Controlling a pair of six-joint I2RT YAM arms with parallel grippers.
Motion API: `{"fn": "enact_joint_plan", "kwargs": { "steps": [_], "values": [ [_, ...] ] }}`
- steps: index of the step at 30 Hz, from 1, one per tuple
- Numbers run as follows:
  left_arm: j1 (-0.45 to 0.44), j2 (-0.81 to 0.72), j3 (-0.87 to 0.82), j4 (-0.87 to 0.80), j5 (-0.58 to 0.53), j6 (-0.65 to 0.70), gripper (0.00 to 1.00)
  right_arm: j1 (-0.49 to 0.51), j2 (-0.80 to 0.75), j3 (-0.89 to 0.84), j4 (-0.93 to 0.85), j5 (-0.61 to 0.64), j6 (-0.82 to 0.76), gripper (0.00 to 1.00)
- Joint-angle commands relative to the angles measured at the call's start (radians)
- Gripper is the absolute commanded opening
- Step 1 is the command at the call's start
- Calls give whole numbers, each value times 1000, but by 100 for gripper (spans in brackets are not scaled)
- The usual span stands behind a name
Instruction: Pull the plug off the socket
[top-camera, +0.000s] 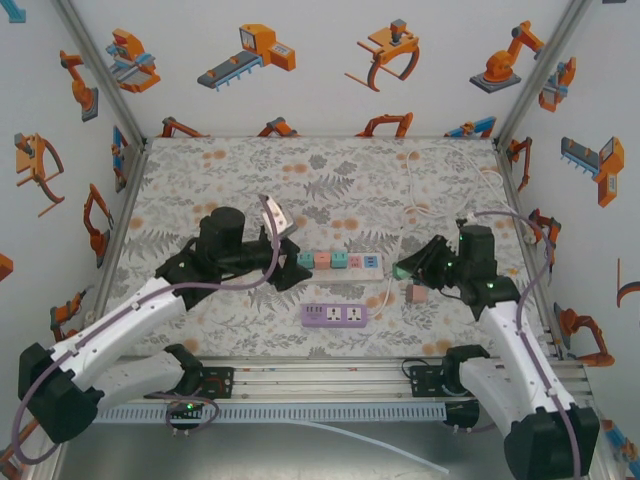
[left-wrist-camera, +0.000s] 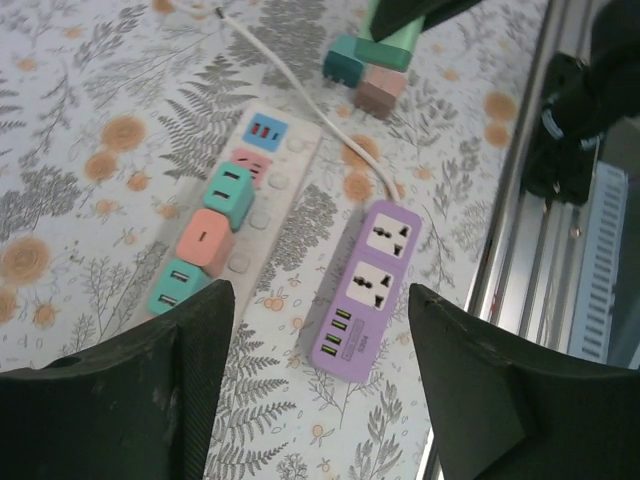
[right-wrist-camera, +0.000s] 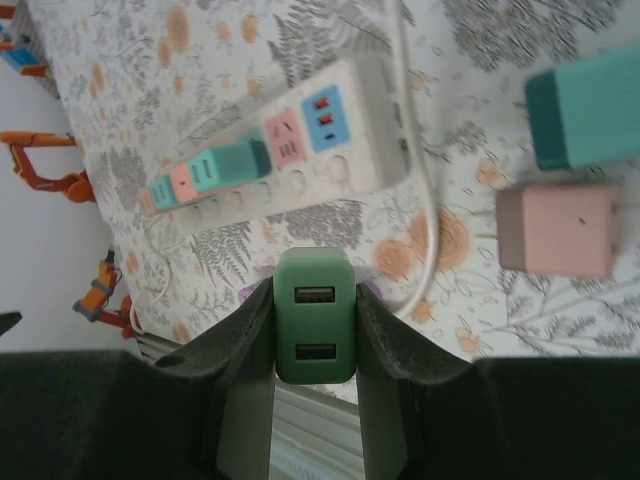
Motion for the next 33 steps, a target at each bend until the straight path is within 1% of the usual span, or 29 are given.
{"fn": "enact_joint_plan", "kwargs": {
  "steps": [1,3,6,11,13,18,20,23,27,33],
  "values": [
    [-27,-51,-39,-40,44,139,75,-11,-60,-59,-105,56,50,6],
    [-32,-68,-55,-63,25,143,84,-11,-80,-106,-113,49,48,5],
    [-34,-80,-72,-67,11,139,91,-11,-93,-168,-101,37,45,5],
    [-36,-79,-81,-48,-11,141,99,-11,-91,-250,-22,8,31,5],
    [-36,-73,-79,-47,-19,140,99,-11,-91,-278,4,14,32,6],
    [-37,-69,-81,-46,-33,135,97,-11,-101,-320,-6,62,22,17],
    [-38,-68,-81,-45,-42,136,97,-11,-110,-321,-23,68,9,24],
    [-37,-63,-81,-34,-55,137,97,-11,-126,-315,-88,119,3,36],
    [-37,-52,-77,-28,-63,135,97,-11,-137,-303,-116,138,8,44],
    [-37,-52,-79,-21,-99,131,97,-11,-143,-273,-171,179,-3,53]
  ]
}}
